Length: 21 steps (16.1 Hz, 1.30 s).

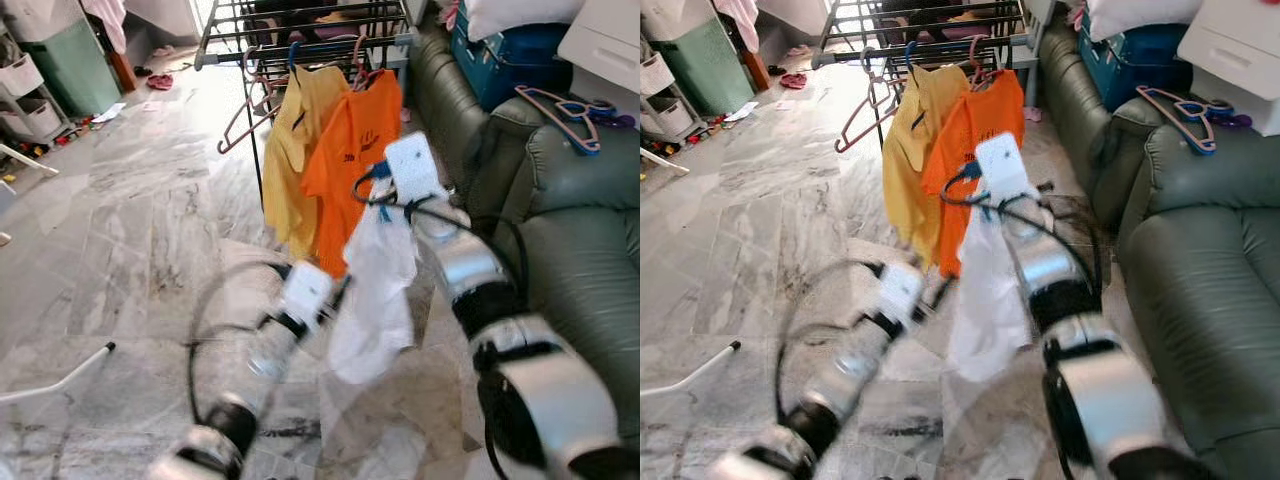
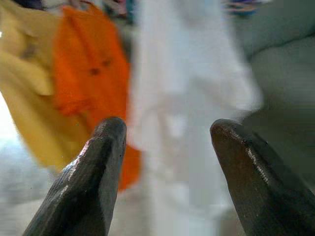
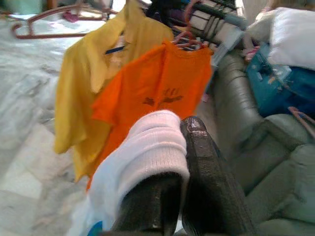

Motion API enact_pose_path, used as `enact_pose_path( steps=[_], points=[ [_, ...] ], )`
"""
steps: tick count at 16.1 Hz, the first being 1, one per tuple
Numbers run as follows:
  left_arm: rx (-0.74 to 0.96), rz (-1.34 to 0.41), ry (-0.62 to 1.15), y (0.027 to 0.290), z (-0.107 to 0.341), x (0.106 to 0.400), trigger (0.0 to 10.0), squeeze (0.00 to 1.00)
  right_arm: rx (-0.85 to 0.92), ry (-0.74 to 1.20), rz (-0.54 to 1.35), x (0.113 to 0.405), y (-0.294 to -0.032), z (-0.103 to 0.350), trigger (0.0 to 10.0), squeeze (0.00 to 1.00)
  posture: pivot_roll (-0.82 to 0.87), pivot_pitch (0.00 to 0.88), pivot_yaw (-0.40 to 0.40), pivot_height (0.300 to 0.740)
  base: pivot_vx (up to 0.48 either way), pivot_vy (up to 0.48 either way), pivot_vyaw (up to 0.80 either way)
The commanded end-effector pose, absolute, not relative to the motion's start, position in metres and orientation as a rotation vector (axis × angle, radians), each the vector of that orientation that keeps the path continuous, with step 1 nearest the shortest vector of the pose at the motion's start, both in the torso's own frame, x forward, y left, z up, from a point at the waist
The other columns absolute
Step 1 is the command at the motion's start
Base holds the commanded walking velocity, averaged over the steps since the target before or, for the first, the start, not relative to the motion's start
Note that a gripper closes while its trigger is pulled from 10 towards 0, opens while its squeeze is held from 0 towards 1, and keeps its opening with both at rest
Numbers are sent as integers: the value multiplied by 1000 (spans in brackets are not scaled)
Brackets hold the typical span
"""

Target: Hang hanger

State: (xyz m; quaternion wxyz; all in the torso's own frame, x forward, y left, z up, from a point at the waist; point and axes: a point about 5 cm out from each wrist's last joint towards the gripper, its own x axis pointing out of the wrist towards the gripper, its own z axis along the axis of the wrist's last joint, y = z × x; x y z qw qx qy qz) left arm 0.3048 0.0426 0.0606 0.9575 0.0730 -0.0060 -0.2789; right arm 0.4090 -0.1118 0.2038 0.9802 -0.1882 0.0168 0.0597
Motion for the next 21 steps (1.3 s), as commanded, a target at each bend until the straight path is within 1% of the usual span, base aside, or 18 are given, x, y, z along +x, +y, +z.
enact_pose_path(
  steps=[1, 2, 4, 7, 8, 9, 12, 13, 15, 18, 20, 21],
  points=[
    [145, -585, -14, 43, 58, 301, 10000, 0, -367, -44, 97, 414, -108, 228, 10000, 0, -182, 63, 70, 740, 0, 0, 0],
    [144, -603, -10, 39, 56, 297, 10000, 0, -366, -50, 90, 415, -107, 233, 10000, 0, -188, 67, 68, 740, 0, 0, 0],
    [109, -674, 12, 15, 51, 287, 10000, 0, -359, -72, 94, 420, -96, 252, 10000, 0, -222, 71, 56, 740, 0, 0, 0],
    [74, -693, 17, 0, 56, 286, 10000, 0, -299, -63, 112, 420, -87, 258, 10000, 0, -246, 71, 51, 740, 0, 0, 0],
    [55, -686, 10, -12, 63, 289, 10000, 0, -238, -38, 132, 418, -76, 260, 10000, 0, -264, 72, 49, 740, 0, 0, 0],
    [63, -673, -1, -18, 69, 292, 10000, 0, -206, -22, 149, 416, -68, 260, 10000, 0, -266, 72, 50, 740, 0, 0, 0],
    [102, -598, -7, -17, 75, 302, 10000, 0, -138, 6, 202, 408, -54, 261, 10000, 0, -280, 72, 53, 740, 0, 0, 0],
    [99, -571, 16, -12, 73, 305, 10000, 0, -84, 18, 261, 397, -40, 261, 10000, 0, -284, 73, 54, 740, 0, 0, 0],
    [106, -564, 18, -11, 73, 306, 10000, 0, -63, 26, 283, 392, -35, 260, 10000, 0, -286, 74, 55, 740, 0, 0, 0],
    [91, -505, 38, -5, 73, 310, 10000, 0, 23, 76, 317, 382, -27, 257, 10000, 0, -300, 79, 58, 740, 0, 0, 0],
    [94, -487, 26, -7, 77, 313, 10000, 0, 68, 107, 398, 365, -21, 258, 10000, 0, -302, 74, 59, 740, 0, 0, 0],
    [94, -487, 26, -7, 77, 313, 10000, 0, 68, 107, 398, 365, -21, 258, 10000, 0, -302, 74, 59, 740, 0, 0, 0]
  ],
)
